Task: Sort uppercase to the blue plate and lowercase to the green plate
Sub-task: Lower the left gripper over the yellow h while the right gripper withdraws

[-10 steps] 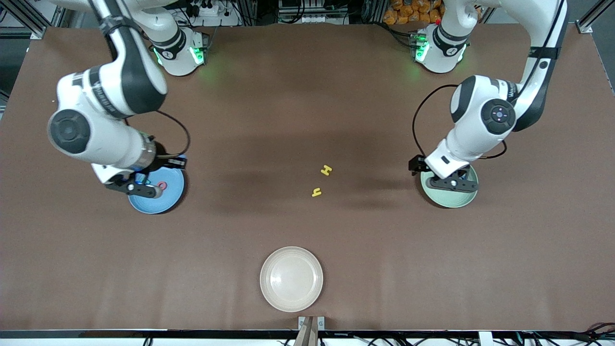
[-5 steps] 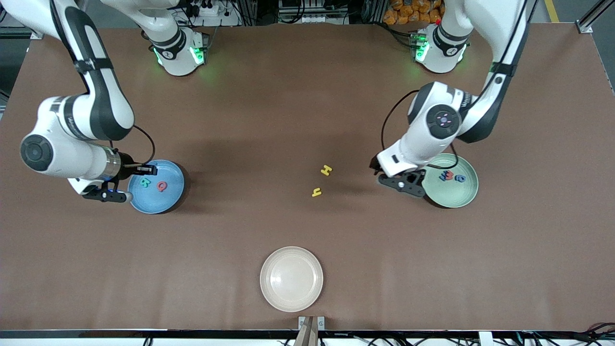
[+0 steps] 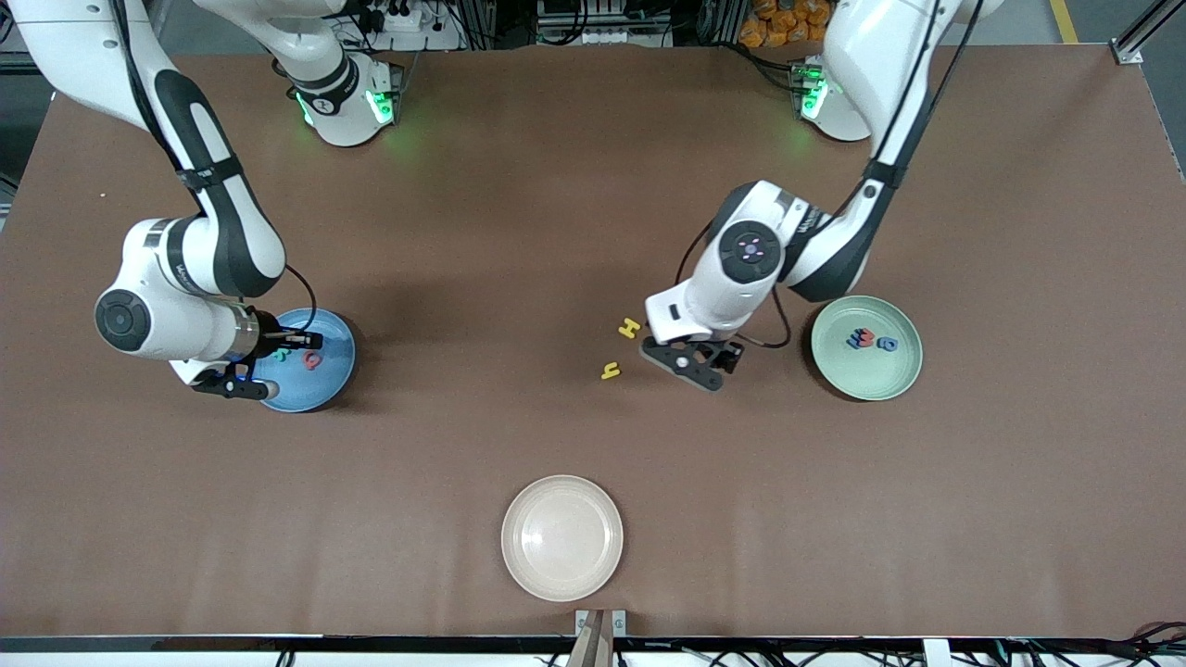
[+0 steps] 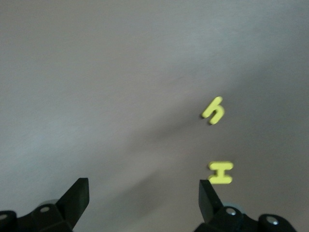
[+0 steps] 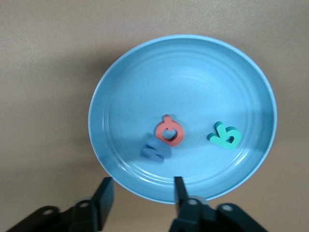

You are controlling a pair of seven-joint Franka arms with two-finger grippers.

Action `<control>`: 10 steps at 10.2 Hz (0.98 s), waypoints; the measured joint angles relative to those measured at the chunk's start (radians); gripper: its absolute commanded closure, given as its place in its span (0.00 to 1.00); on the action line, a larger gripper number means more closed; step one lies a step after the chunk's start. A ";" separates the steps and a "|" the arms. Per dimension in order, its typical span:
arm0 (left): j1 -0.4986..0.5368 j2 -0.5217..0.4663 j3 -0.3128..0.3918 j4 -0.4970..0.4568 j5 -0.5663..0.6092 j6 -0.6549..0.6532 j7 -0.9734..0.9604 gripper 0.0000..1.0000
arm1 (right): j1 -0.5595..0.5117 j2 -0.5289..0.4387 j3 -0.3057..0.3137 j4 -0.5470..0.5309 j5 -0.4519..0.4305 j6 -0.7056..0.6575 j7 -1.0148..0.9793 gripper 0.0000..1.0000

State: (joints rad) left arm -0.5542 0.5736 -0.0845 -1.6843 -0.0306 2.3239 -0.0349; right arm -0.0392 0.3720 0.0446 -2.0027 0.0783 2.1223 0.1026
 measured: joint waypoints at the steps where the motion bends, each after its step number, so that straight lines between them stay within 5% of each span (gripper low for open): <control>1: -0.016 0.030 0.000 0.033 0.015 0.003 0.018 0.00 | 0.001 -0.001 0.000 0.007 0.000 0.000 0.000 0.00; 4: -0.049 0.061 0.000 0.067 0.039 0.011 0.144 0.00 | 0.008 -0.036 0.001 0.039 0.000 -0.007 0.000 0.00; 7: -0.105 0.115 0.002 0.081 0.040 0.064 0.155 0.19 | 0.063 -0.127 0.004 0.086 0.000 -0.109 0.001 0.00; 10: -0.129 0.212 0.003 0.154 0.090 0.098 0.197 0.25 | 0.080 -0.169 0.002 0.140 0.000 -0.127 0.001 0.00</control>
State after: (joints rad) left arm -0.6837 0.7859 -0.0815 -1.5308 0.0598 2.4215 0.1622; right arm 0.0405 0.2032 0.0465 -1.8625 0.0782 1.9957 0.1039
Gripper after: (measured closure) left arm 0.198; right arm 0.000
